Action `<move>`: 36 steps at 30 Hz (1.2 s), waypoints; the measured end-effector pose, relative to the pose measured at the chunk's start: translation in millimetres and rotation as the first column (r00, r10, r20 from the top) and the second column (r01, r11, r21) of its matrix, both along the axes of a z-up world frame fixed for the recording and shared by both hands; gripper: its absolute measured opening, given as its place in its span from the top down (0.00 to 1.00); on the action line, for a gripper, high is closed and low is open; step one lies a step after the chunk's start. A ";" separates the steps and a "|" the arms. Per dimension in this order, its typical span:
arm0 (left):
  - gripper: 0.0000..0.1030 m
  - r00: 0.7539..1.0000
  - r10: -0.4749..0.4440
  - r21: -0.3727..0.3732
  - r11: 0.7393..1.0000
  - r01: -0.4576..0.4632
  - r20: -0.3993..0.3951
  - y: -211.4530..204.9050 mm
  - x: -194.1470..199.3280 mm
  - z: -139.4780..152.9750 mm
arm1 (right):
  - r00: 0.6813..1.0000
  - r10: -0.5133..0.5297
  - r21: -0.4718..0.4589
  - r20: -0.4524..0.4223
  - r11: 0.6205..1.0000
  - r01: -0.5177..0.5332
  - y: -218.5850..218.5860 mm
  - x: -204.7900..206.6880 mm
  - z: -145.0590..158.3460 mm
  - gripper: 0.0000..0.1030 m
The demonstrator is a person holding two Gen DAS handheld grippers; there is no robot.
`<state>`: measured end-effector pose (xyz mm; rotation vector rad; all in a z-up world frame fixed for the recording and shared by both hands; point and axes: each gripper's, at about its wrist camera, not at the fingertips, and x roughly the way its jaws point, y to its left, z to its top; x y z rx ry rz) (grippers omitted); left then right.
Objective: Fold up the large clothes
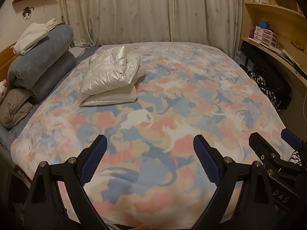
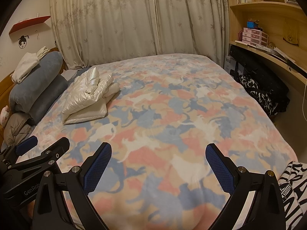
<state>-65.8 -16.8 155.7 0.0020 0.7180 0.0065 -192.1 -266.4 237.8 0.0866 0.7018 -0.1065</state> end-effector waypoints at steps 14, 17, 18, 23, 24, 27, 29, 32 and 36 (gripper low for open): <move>0.12 1.000 0.000 0.007 1.000 0.000 -0.001 4.3 -1.8 -2.6 | 1.000 0.000 -0.003 -0.004 1.000 0.000 -3.3 0.6 0.7 0.04; 0.12 1.000 0.000 0.006 1.000 0.000 -0.005 5.1 -1.3 -2.6 | 1.000 0.001 -0.001 -0.005 1.000 -0.001 -3.0 1.1 0.6 0.04; 0.12 1.000 -0.001 0.005 1.000 0.001 -0.005 4.8 -1.0 -2.4 | 1.000 0.001 -0.001 -0.004 1.000 -0.001 -2.9 1.0 0.7 0.04; 0.12 1.000 0.000 0.009 1.000 0.000 -0.005 5.0 -1.0 -2.3 | 1.000 0.001 -0.002 -0.005 1.000 -0.001 -2.1 1.2 0.6 0.04; 0.12 1.000 0.000 0.008 1.000 0.000 -0.006 5.0 -0.7 -2.3 | 1.000 0.001 -0.003 -0.004 1.000 -0.001 -2.2 1.0 1.0 0.04; 0.12 1.000 -0.002 0.006 1.000 0.002 -0.006 2.7 1.5 -1.3 | 1.000 0.002 -0.003 -0.004 1.000 -0.002 -2.4 1.7 0.8 0.04; 0.12 1.000 -0.001 0.011 1.000 0.001 -0.006 4.7 -0.4 -2.2 | 1.000 0.002 -0.004 -0.005 1.000 -0.002 -2.9 1.3 1.2 0.04; 0.12 1.000 0.000 0.012 1.000 0.001 -0.009 6.9 -1.5 -3.3 | 1.000 0.003 -0.004 -0.006 1.000 -0.003 -2.5 1.7 1.2 0.04; 0.12 1.000 -0.001 0.014 1.000 0.001 -0.007 5.4 -0.5 -2.9 | 1.000 0.002 -0.006 -0.006 1.000 -0.002 -1.8 1.4 2.0 0.04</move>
